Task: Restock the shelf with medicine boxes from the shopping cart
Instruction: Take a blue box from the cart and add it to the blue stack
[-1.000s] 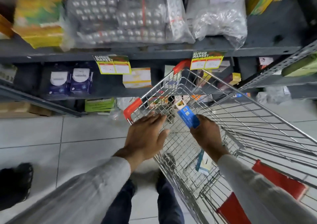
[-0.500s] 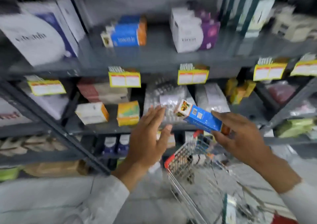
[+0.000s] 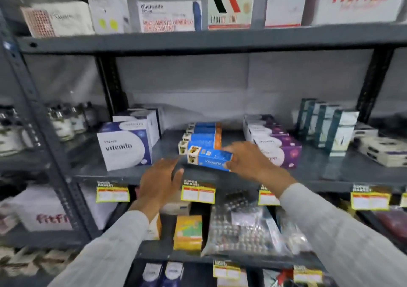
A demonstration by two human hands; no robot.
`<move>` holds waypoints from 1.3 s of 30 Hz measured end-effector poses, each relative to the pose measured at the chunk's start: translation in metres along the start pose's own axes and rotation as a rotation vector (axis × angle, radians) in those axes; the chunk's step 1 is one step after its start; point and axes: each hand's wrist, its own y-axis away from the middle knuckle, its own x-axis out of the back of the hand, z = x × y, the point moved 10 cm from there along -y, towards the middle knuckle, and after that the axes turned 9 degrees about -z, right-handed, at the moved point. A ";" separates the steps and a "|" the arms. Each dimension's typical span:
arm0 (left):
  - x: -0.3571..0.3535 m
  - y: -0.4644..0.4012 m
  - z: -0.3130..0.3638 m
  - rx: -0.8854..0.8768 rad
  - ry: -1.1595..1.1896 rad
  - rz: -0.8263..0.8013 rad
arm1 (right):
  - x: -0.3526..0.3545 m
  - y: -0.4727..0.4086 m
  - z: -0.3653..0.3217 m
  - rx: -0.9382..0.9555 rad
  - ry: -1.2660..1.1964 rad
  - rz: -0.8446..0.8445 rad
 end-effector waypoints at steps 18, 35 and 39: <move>-0.008 0.009 -0.013 -0.003 0.066 0.111 | -0.038 -0.008 -0.013 0.139 -0.075 0.140; -0.294 0.222 0.171 -0.348 0.278 -0.377 | -0.246 0.291 0.213 -0.285 -0.286 -0.046; -0.383 0.276 0.197 -0.348 0.203 -0.678 | -0.336 0.375 0.292 -0.630 -0.329 -0.334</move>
